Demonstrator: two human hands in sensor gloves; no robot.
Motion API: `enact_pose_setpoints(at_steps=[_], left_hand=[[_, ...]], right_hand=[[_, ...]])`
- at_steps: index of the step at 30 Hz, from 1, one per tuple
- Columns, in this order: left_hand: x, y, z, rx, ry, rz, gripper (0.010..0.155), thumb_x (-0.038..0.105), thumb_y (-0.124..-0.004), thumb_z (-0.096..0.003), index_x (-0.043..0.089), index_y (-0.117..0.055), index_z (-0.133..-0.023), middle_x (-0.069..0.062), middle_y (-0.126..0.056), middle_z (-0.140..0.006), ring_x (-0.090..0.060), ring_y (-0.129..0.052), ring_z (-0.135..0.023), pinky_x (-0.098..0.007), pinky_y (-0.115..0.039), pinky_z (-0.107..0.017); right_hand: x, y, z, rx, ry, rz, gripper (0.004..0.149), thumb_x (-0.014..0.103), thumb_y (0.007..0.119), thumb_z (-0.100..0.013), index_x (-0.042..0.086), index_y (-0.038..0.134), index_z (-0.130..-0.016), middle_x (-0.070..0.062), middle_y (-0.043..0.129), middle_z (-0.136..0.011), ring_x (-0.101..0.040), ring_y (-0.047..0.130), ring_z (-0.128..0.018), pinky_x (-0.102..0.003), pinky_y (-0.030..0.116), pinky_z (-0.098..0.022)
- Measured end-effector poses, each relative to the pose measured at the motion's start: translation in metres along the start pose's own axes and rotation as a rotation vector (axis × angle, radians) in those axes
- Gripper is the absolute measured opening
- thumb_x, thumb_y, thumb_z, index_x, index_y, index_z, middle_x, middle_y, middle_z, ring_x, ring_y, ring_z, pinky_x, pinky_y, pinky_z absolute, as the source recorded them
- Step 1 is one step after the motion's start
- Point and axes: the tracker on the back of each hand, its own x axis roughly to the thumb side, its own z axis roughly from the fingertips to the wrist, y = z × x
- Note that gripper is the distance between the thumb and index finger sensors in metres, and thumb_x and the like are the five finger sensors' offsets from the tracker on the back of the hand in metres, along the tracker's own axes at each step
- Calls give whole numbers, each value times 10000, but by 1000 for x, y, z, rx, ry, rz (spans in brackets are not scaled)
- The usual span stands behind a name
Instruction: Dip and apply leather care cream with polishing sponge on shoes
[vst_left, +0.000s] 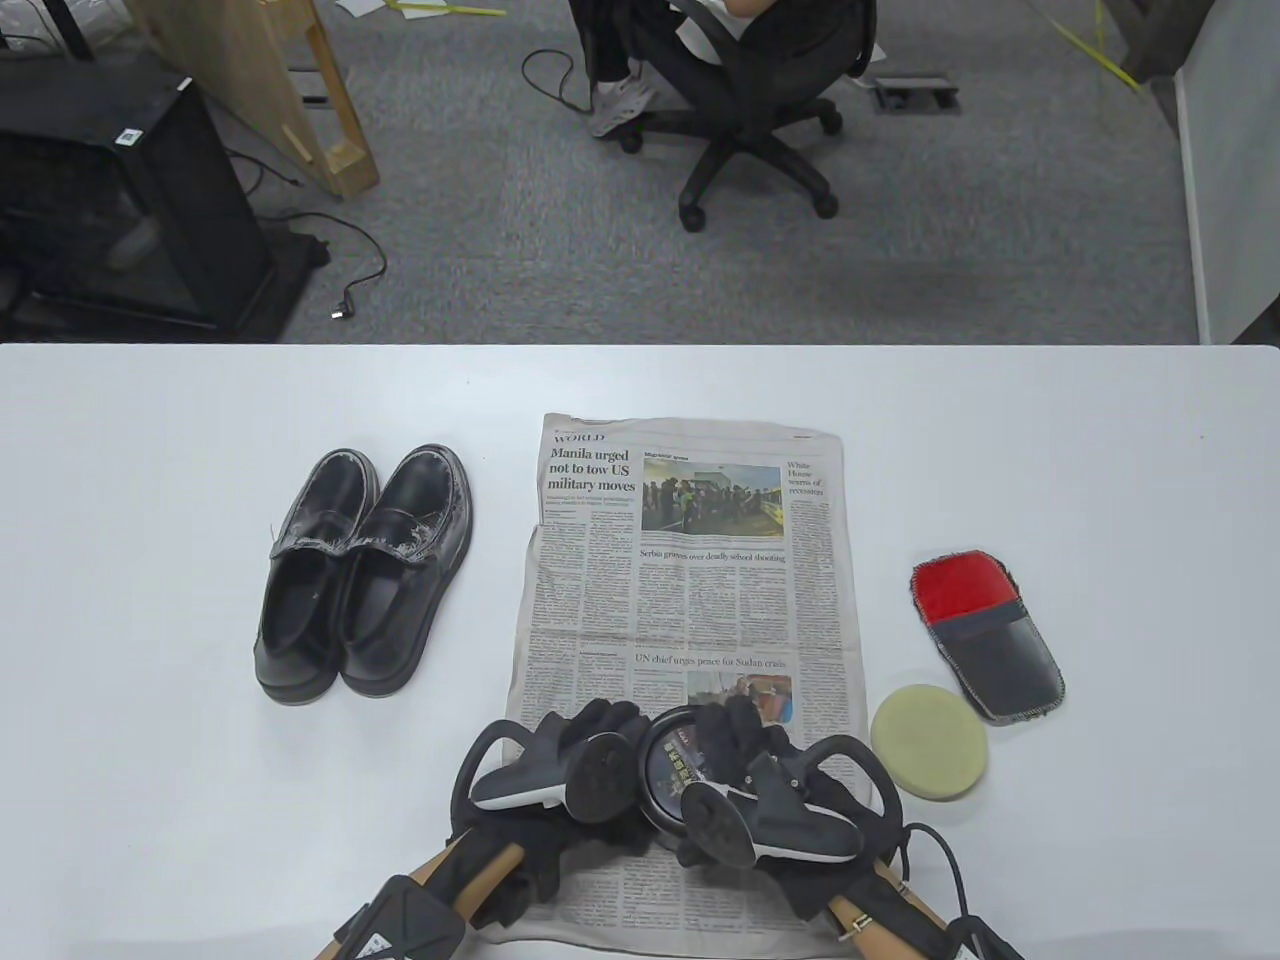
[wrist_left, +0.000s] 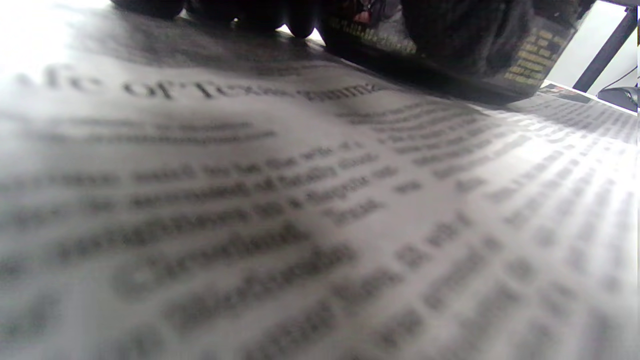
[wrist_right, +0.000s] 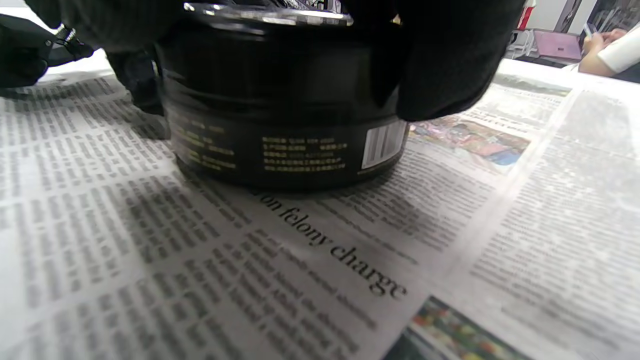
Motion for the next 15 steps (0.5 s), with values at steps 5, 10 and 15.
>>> enact_pose_setpoints(at_steps=[5,10,15], left_hand=[[-1,4,0,-19,-16,-8,1024,589,-758,-444,38,-330,-1193,-231,-326,-1235,-466,-379,-1062,-595,-463,-722],[-14,22,9,-89,-19,-16,1064,613,-765,-433,22,-328,-1203,-309,-335,-1234,-538,-423,-1056,-633,-502,-722],[-9,49,24,91,-33,80,1089,678,-702,-460,-16,-323,-1208,-369,-334,-1226,-597,-421,-1042,-691,-526,-696]], right_hand=[[-5,2,2,81,-28,-43,1115,742,541,-435,-53,271,-1169,-380,385,-1155,-530,703,-972,-517,754,-657],[-33,-1,14,11,16,-138,1025,710,523,-474,41,215,-1187,-278,268,-1213,-554,392,-1086,-617,547,-734],[-63,8,26,-121,95,-269,934,680,495,-511,64,281,-1179,-241,340,-1208,-496,418,-1085,-555,515,-738]])
